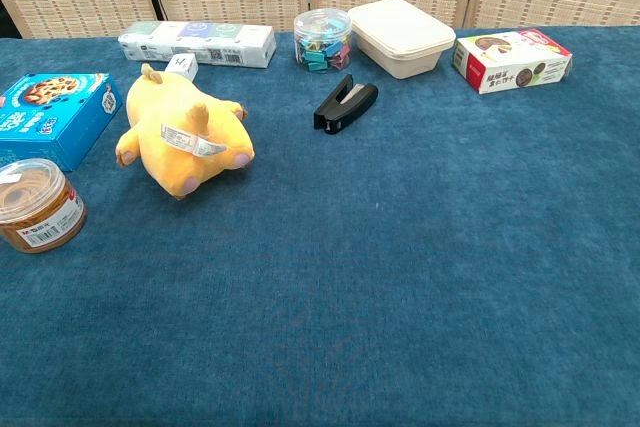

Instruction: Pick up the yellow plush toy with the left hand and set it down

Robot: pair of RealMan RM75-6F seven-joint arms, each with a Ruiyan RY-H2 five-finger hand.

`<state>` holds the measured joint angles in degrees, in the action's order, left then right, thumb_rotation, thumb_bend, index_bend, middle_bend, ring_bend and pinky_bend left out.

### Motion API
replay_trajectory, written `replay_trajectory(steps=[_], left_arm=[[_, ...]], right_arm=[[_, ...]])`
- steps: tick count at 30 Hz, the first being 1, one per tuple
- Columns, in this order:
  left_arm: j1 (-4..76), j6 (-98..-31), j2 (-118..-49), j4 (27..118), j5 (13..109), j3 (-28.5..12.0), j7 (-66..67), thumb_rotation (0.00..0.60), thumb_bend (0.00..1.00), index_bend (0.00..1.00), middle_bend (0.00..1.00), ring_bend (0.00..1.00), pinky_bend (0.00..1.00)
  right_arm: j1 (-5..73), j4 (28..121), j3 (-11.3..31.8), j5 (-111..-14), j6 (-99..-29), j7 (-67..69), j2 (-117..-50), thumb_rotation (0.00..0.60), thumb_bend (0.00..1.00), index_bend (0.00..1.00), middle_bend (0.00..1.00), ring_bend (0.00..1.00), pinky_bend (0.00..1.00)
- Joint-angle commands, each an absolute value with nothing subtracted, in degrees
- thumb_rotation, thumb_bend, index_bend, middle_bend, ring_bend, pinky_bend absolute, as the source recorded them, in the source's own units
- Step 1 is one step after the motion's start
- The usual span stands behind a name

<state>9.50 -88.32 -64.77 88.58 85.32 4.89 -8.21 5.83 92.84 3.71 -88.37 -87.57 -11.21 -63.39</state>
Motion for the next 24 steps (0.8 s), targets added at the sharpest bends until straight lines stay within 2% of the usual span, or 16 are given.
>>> replay_trajectory(steps=[1,12,14,16,20,22,24], left_arm=[[9.5,-87.9,-64.7,88.7,85.5,4.7,-8.1,0.450,0.00,0.00,0.00,0.00,0.00],[10.5,-84.8,-64.9,87.0,87.8,3.8,-11.4,0.485,0.00,0.00,0.00,0.00,0.00],[11.4,-83.4,-64.9,86.7,88.5,3.6,-11.8,0.474,0.00,0.00,0.00,0.00,0.00],[12.6,-82.2,-65.5,85.9,89.2,3.0,-11.3,0.438,0.00,0.00,0.00,0.00,0.00],[15.9,-78.5,-67.1,84.5,90.1,1.5,-11.1,0.230,0.00,0.00,0.00,0.00,0.00],[18.2,-76.2,-68.2,84.0,91.0,0.7,-16.0,0.162,0.00,0.00,0.00,0.00,0.00],[20.3,-75.3,-70.2,80.9,91.7,-0.8,-17.3,0.070,0.00,0.00,0.00,0.00,0.00]], right_arm=[[5.8,92.9,3.8,-88.4,-87.7,-10.6,-63.5,0.600,0.04,0.00,0.00,0.00,0.00],[5.8,93.3,4.0,-87.5,-86.8,-10.6,-64.0,0.600,0.04,0.00,0.00,0.00,0.00],[5.9,93.3,4.0,-87.3,-86.5,-10.7,-64.1,0.600,0.04,0.00,0.00,0.00,0.00],[6.0,93.1,4.0,-87.0,-86.0,-10.6,-64.2,0.600,0.04,0.00,0.00,0.00,0.00],[6.3,92.7,4.2,-85.8,-84.8,-10.6,-64.4,0.600,0.04,0.00,0.00,0.00,0.00],[6.5,92.6,4.4,-85.3,-84.2,-10.7,-64.6,0.600,0.04,0.00,0.00,0.00,0.00],[6.7,92.3,4.6,-84.7,-83.8,-11.3,-64.9,0.600,0.04,0.00,0.00,0.00,0.00]])
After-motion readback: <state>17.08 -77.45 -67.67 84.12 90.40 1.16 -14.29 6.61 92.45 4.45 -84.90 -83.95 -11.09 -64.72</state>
